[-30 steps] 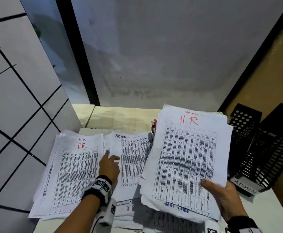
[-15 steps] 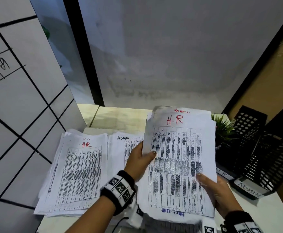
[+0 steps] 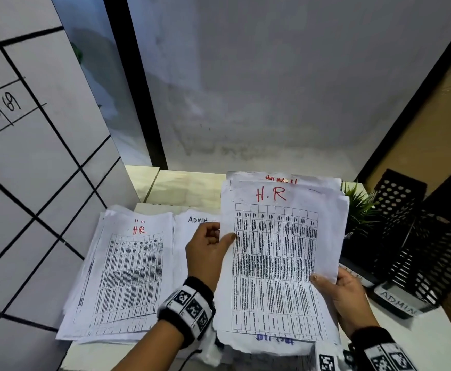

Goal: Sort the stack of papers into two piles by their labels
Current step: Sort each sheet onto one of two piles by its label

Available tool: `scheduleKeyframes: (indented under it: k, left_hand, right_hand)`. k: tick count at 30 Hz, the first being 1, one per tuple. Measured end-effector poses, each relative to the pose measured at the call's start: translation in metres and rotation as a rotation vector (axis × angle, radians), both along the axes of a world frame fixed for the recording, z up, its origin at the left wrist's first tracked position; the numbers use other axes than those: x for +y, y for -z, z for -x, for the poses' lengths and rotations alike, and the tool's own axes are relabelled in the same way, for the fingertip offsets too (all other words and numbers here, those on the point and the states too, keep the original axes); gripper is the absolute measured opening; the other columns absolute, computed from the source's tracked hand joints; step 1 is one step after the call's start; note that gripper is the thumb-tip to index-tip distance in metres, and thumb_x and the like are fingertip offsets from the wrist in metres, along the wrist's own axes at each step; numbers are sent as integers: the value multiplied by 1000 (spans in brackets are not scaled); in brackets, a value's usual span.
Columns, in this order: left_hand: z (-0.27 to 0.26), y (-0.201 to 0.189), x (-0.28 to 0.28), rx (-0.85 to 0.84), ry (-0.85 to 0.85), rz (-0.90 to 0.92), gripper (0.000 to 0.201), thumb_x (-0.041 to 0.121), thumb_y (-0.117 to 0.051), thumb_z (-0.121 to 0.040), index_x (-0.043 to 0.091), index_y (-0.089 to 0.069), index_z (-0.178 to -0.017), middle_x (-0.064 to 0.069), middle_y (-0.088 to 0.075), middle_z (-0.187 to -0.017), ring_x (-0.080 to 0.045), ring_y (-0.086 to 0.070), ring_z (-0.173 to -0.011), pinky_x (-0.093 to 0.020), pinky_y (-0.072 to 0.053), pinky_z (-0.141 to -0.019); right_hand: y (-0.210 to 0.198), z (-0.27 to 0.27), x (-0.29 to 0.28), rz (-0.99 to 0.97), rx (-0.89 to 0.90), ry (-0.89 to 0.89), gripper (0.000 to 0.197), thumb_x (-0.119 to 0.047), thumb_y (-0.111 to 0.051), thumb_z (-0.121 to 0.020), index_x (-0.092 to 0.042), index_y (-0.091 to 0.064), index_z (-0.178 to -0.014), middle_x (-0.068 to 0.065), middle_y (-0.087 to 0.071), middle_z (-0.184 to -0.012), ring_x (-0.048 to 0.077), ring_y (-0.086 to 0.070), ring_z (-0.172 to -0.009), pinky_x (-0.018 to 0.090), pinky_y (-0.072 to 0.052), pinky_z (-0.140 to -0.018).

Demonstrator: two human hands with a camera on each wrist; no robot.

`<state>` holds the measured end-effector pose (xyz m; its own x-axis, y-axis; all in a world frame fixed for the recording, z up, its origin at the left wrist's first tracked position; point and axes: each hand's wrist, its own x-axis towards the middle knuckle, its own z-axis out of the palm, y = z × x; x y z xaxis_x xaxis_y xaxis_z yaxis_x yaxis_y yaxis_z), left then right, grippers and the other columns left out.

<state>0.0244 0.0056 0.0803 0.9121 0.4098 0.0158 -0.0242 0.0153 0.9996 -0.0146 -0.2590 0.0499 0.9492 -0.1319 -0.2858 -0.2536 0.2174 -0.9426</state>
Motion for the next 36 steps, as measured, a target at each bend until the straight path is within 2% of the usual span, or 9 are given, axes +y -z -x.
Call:
scheduleKeyframes:
  k: [5,8,12,15,18,22,26,29,36]
  left_hand:
    - [1,-1,1,-20,-38,30,25,6,-79,-75,24,-68,-88,7,-63,-65,-11,-61,-65,-31,-54,-74]
    - [6,-5,-2,-72,-14,-93,27,6,-72,-82,19,-68,-105,9,-64,-69,-2,-63,-66,-18,-52,-72]
    - [15,0,1,-224,45,-281,32,-2,-67,-84,26,-73,-98,13,-74,-86,2,-66,-73,-16,-51,-68]
    - [21,5,2,-311,68,-351,31,-14,-66,-79,11,-75,-95,3,-69,-115,-1,-64,-106,-19,-52,-88]
    - [31,9,-1,-297,121,-350,27,-16,-64,-79,8,-74,-88,4,-62,-128,-1,-55,-120,-15,-43,-98]
    - [45,4,-5,-184,204,-201,18,-1,-59,-82,14,-70,-84,13,-70,-111,-6,-62,-111,-20,-48,-95]
    - [44,-8,-8,-40,260,50,20,25,-60,-82,8,-67,-74,-6,-74,-84,-21,-70,-90,-39,-54,-87]
    - [33,-12,-8,96,191,86,19,21,-64,-89,9,-62,-75,-15,-68,-69,-29,-67,-72,-53,-56,-77]
    - [7,-11,3,264,37,-283,25,5,-74,-73,13,-56,-88,2,-60,-86,-13,-56,-74,-15,-42,-56]
  right_hand:
    - [-7,3,2,-23,-16,-33,66,-21,-90,-45,2,-66,-101,18,-73,-79,27,-69,-64,37,-58,-56]
    - [-12,5,3,-28,-5,-25,47,-5,-74,-58,4,-63,-103,15,-73,-76,24,-69,-62,34,-58,-54]
    - [-13,6,2,-3,11,5,49,-10,-78,-59,3,-64,-103,15,-74,-78,25,-70,-64,37,-60,-59]
    - [-10,7,0,26,17,7,73,-33,-95,-39,-1,-68,-98,19,-73,-82,29,-69,-69,45,-59,-68]
    - [-10,7,-1,12,27,25,58,-17,-87,-55,4,-65,-104,26,-69,-87,32,-66,-72,52,-55,-78]
    - [-5,6,1,43,21,19,83,-42,-96,-26,-2,-68,-93,22,-72,-81,29,-68,-68,42,-59,-66]
    - [-11,5,7,23,23,9,32,3,-73,-72,7,-63,-102,18,-73,-77,24,-69,-62,36,-60,-60]
    - [-14,5,7,44,47,9,21,14,-61,-81,6,-62,-99,18,-72,-74,26,-68,-58,37,-59,-55]
    - [-17,4,7,33,67,31,21,13,-61,-80,4,-62,-99,17,-73,-75,25,-69,-60,37,-59,-58]
